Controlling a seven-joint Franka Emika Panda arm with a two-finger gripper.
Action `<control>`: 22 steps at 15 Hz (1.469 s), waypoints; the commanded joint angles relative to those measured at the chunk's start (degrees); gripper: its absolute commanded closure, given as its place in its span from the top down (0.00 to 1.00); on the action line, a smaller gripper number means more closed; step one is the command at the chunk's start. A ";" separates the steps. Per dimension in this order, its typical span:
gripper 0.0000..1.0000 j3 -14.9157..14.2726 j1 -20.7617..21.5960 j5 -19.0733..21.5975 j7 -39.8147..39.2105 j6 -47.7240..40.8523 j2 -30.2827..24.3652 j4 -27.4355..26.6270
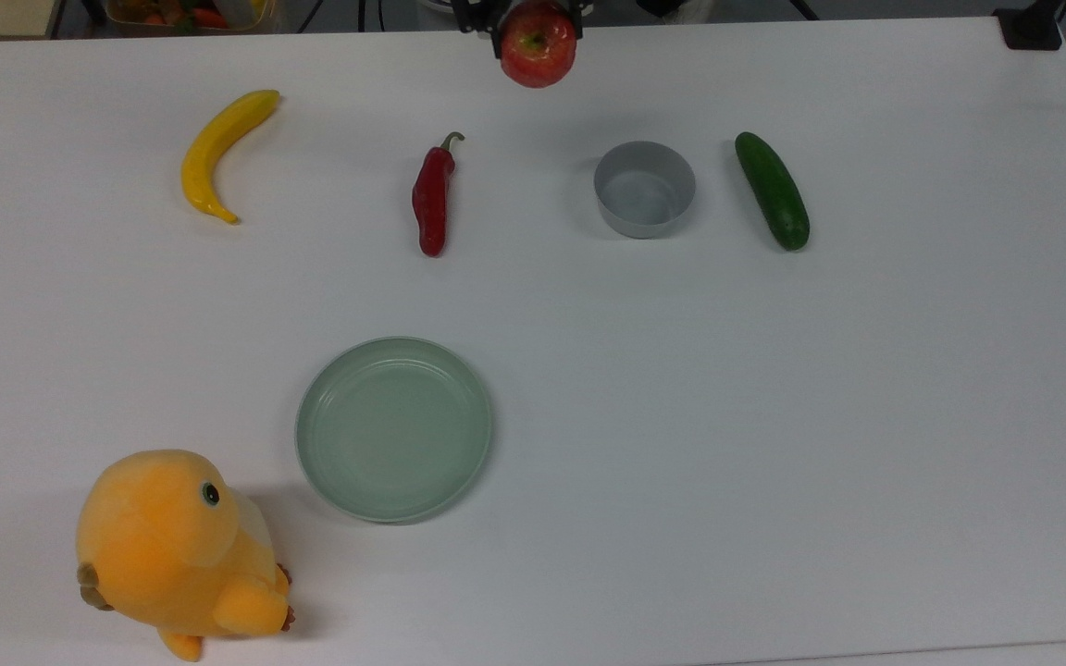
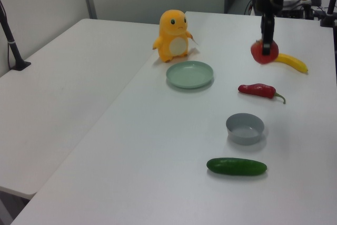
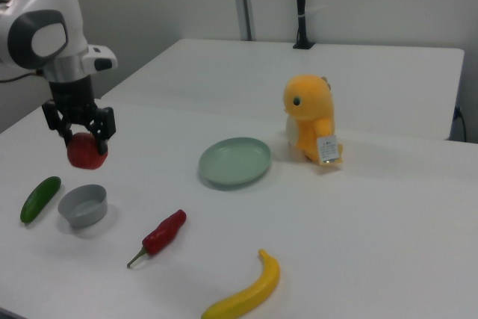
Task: Put the red apple in the bowl
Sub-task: 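Carry the apple over the small grey bowl and lower it in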
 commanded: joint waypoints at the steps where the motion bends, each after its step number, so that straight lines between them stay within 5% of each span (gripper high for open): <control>1: 0.43 4.59 -1.53 1.70 -1.87 2.39 -1.11 -5.71; 4: 0.43 9.51 -3.03 1.78 -0.91 9.93 -0.67 -10.10; 11: 0.43 15.67 -2.85 1.43 7.43 29.10 3.10 -16.88; 16: 0.43 16.64 -2.42 0.38 9.55 42.72 5.73 -21.10; 22: 0.52 16.73 -2.42 -2.43 9.55 45.12 8.99 -21.01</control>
